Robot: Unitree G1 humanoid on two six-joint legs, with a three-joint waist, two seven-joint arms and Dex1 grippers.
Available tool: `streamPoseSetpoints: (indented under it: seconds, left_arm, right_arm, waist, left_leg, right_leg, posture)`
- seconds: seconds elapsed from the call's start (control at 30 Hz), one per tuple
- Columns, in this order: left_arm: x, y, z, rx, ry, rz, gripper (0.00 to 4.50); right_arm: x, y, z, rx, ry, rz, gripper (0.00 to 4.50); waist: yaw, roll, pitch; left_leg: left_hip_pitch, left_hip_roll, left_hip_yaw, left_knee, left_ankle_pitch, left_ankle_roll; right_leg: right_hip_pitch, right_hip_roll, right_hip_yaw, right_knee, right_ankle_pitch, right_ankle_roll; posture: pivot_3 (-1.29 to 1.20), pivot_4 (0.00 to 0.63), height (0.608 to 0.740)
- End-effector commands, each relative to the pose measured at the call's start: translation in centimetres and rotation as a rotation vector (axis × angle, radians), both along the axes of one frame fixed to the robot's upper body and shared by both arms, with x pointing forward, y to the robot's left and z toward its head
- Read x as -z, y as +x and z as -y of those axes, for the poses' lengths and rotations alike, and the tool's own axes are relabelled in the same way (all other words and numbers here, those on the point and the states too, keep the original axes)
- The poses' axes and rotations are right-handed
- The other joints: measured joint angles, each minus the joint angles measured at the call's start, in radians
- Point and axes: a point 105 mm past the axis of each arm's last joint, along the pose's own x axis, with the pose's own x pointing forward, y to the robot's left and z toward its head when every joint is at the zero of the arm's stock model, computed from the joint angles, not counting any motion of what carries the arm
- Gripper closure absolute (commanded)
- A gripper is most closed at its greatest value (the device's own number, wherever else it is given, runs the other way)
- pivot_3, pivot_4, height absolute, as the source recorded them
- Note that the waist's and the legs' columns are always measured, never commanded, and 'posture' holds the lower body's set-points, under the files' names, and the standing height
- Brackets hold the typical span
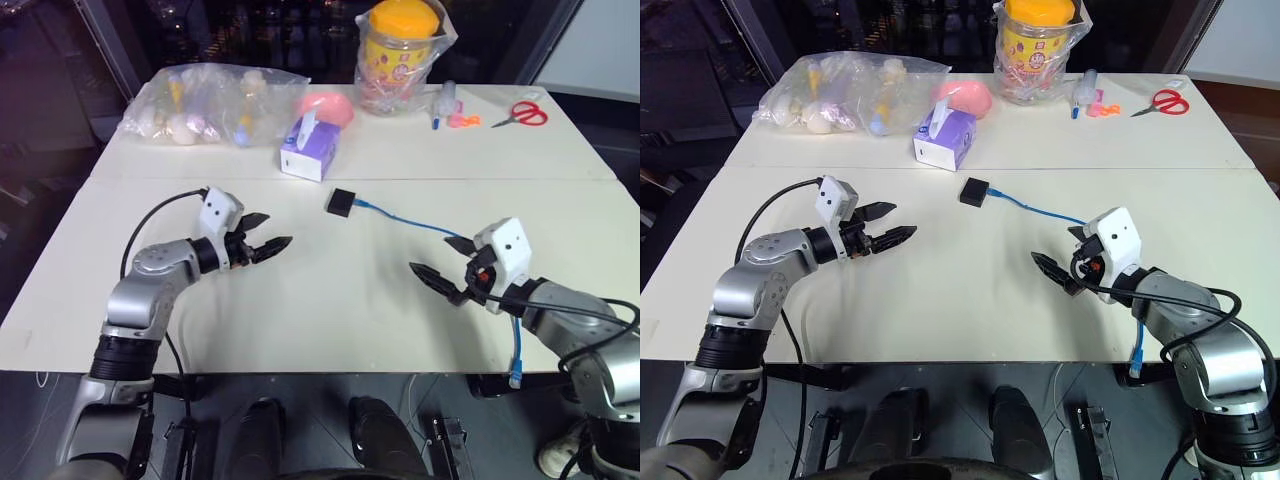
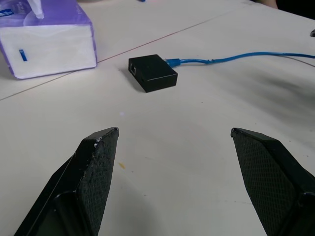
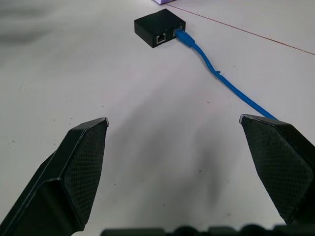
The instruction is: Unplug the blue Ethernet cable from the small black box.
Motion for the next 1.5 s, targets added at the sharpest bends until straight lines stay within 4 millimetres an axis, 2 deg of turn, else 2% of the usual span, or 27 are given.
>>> streamPoseSetpoints:
  seconds: [0.03, 0.2, 0.33, 0.4, 0.5, 0.63, 0.8, 0.83, 0.9, 1.1, 1.2, 1.27, 1.37, 1.47, 1.5]
  left_arm:
    - [-1.4, 0.4, -0.3, 0.012, 0.014, 0.058, 0.72]
    - [-2.4, 1.5, 0.1, 0.087, 0.042, 0.081, 0.72]
    - [-3.4, 1.3, -0.2, 0.230, 0.158, 0.078, 0.72]
    - [-4.0, 1.1, -1.0, 0.260, 0.204, 0.072, 0.72]
    - [-5.4, 0.8, -2.6, 0.261, 0.247, 0.087, 0.72]
    - [-5.7, 0.6, -2.7, 0.227, 0.235, 0.104, 0.72]
    - [-4.2, -0.5, -2.4, 0.197, 0.213, 0.075, 0.72]
    - [-3.9, -0.7, -2.3, 0.192, 0.211, 0.071, 0.67]
    - [-3.7, -1.0, -2.2, 0.168, 0.193, 0.065, 0.67]
    - [-3.3, -1.2, -2.3, 0.139, 0.186, 0.055, 0.67]
    - [-3.4, -0.6, -2.3, 0.127, 0.170, 0.059, 0.67]
    - [-4.0, 0.6, -2.4, 0.106, 0.103, 0.058, 0.67]
    - [-4.7, 2.1, -2.5, 0.092, -0.009, 0.035, 0.67]
    - [-5.6, 3.4, -2.1, 0.109, -0.135, -0.002, 0.67]
    - [-5.9, 3.6, -1.3, 0.153, -0.177, -0.025, 0.67]
  right_arm:
    - [-1.2, 0.2, -0.1, -0.004, 0.006, 0.061, 0.00]
    - [-1.2, 2.7, -0.4, 0.009, 0.030, 0.100, 0.00]
    - [-0.3, 6.8, -2.1, -0.086, -0.013, 0.087, 0.00]
    - [-0.1, 8.6, -2.7, -0.129, -0.042, 0.083, 0.00]
    - [0.5, 12.7, -4.4, -0.188, -0.104, 0.041, 0.00]
    - [1.0, 15.0, -5.4, -0.187, -0.133, -0.008, 0.00]
    - [2.2, 15.6, -6.9, -0.175, -0.147, -0.097, 0.00]
    - [2.4, 15.6, -7.1, -0.172, -0.148, -0.109, 0.55]
    - [2.6, 15.8, -7.5, -0.153, -0.163, -0.113, 1.32]
    - [2.6, 15.8, -8.0, -0.176, -0.215, -0.107, 4.43]
    - [2.3, 15.9, -8.1, -0.224, -0.332, -0.033, 4.48]
    - [0.5, 16.0, -8.2, -0.302, -0.480, 0.147, 4.48]
    - [-1.9, 15.6, -8.2, -0.381, -0.612, 0.375, 4.48]
    - [-4.6, 14.0, -8.0, -0.443, -0.701, 0.636, 4.48]
    - [-5.6, 13.3, -8.0, -0.444, -0.699, 0.714, 4.48]
  waist:
    - [0.000, 0.000, 0.000]
    - [0.000, 0.000, 0.000]
    - [-0.014, -0.001, 0.000]
    - [-0.025, -0.001, 0.000]
    - [-0.046, 0.000, 0.002]
    - [-0.053, 0.000, 0.002]
    - [-0.054, 0.000, 0.002]
    - [-0.054, 0.000, 0.003]
    - [-0.055, 0.000, 0.003]
    - [-0.053, 0.000, 0.002]
    - [-0.056, 0.000, 0.002]
    - [-0.055, 0.000, 0.003]
    - [-0.055, 0.000, 0.003]
    - [-0.054, -0.001, 0.003]
    - [-0.055, -0.001, 0.003]
  left_leg:
    - [0.000, 0.000, 0.000, 0.000, 0.000, 0.000]
    - [0.000, 0.000, 0.000, 0.001, 0.000, 0.000]
    - [0.001, 0.000, 0.002, 0.001, 0.000, -0.001]
    - [0.002, 0.000, 0.002, 0.000, 0.000, -0.001]
    - [0.002, 0.001, 0.003, -0.002, 0.000, -0.001]
    - [0.001, 0.001, 0.001, -0.004, 0.000, -0.001]
    - [-0.002, 0.001, 0.000, -0.006, 0.000, -0.001]
    - [-0.002, 0.001, 0.000, -0.006, 0.000, -0.001]
    - [-0.002, 0.001, 0.000, -0.006, 0.000, -0.001]
    - [0.006, 0.000, 0.000, -0.002, 0.001, -0.002]
    - [0.012, 0.000, 0.000, -0.003, 0.001, -0.002]
    - [0.012, 0.000, 0.001, -0.003, 0.001, -0.002]
    - [0.010, 0.000, 0.001, -0.003, 0.001, -0.002]
    - [0.009, 0.000, 0.001, -0.003, 0.001, -0.002]
    - [0.009, -0.001, 0.001, -0.004, 0.001, -0.002]
  right_leg:
    - [0.000, 0.000, 0.000, 0.000, 0.000, 0.000]
    - [0.000, 0.000, 0.000, 0.000, 0.000, 0.000]
    - [0.000, 0.000, 0.000, 0.000, 0.002, -0.001]
    - [0.000, 0.000, 0.000, 0.000, 0.002, -0.001]
    - [-0.001, 0.001, 0.001, 0.001, 0.004, 0.003]
    - [-0.002, 0.001, -0.001, 0.003, 0.003, 0.004]
    - [-0.004, 0.000, -0.002, 0.003, 0.003, 0.005]
    - [-0.004, -0.001, -0.002, 0.003, 0.003, 0.005]
    - [-0.005, -0.001, -0.002, 0.004, 0.003, 0.005]
    - [0.001, 0.000, -0.001, 0.010, 0.003, 0.004]
    - [0.005, 0.000, 0.000, 0.010, 0.003, 0.003]
    - [0.005, 0.001, 0.000, 0.011, 0.003, 0.004]
    - [0.003, 0.000, 0.000, 0.011, 0.003, 0.004]
    - [0.002, 0.000, 0.000, 0.011, 0.002, 0.005]
    - [0.002, 0.000, 0.000, 0.011, 0.002, 0.006]
  posture:
    - [0.00, 0.150, 0.740]
    - [0.00, 0.150, 0.740]
    - [0.00, 0.150, 0.740]
    - [0.00, 0.150, 0.740]
    - [0.00, 0.150, 0.740]
    - [0.00, 0.150, 0.740]
    - [0.00, 0.150, 0.740]
    - [0.00, 0.150, 0.740]
    - [0.00, 0.150, 0.740]
    - [0.00, 0.150, 0.740]
    - [0.00, 0.150, 0.740]
    - [0.00, 0.150, 0.740]
    - [0.00, 0.150, 0.740]
    - [0.00, 0.150, 0.740]
    - [0.00, 0.150, 0.740]
